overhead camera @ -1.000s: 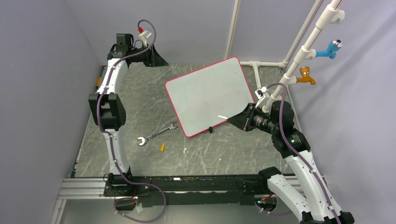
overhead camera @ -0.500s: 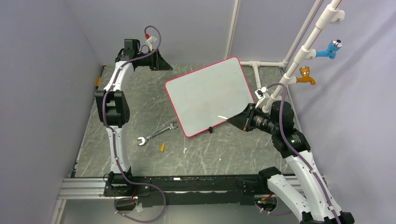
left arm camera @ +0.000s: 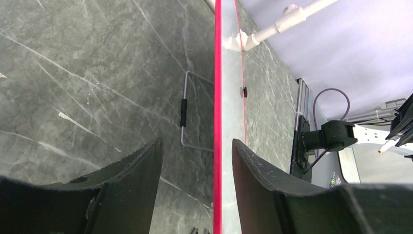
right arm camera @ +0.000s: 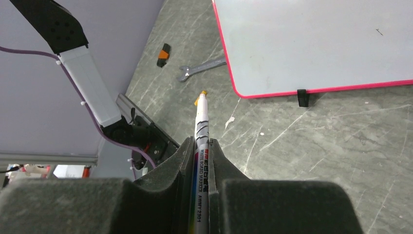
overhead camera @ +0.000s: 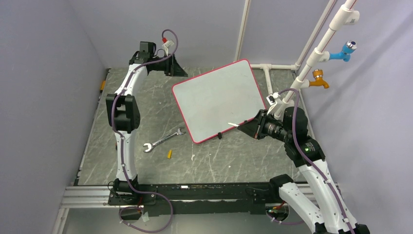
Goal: Write a sentence on the whiteboard
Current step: Move the whiteboard to the center of the board.
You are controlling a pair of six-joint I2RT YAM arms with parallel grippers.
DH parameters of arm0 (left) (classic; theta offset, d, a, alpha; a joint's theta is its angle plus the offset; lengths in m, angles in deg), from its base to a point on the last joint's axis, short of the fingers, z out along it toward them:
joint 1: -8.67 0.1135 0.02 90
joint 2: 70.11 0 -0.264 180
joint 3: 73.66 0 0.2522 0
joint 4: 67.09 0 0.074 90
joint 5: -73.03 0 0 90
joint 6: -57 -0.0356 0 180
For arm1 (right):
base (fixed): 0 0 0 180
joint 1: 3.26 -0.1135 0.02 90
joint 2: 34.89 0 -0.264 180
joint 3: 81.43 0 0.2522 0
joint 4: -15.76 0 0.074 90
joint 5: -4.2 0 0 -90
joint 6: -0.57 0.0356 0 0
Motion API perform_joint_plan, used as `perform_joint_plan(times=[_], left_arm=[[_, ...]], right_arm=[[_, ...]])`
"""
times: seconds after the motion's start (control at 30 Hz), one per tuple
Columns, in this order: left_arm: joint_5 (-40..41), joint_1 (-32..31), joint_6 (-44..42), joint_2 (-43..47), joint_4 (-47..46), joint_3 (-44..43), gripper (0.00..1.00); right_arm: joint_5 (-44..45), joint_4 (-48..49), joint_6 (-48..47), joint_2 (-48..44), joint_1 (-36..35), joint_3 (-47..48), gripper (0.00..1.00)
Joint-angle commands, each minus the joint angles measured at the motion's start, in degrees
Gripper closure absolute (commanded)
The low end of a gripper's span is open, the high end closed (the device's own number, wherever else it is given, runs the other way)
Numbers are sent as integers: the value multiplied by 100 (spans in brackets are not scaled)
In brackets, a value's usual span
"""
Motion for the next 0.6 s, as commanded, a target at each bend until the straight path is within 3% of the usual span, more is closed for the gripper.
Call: perform_joint_plan(times=[0.0,0.33,0.57], left_arm=[[-183,-114,-248,-133,93,-286,43],[-458,-246,-38,-37,-212,-106,40],[-411,-499,-121,-305,-20,-292,50]], right_arm=[[-6,-29,-136,-95,18,31,100],[-5,-71,-182,-131,15,5,100],[-61,-37,-154,-142,13,-12,100]])
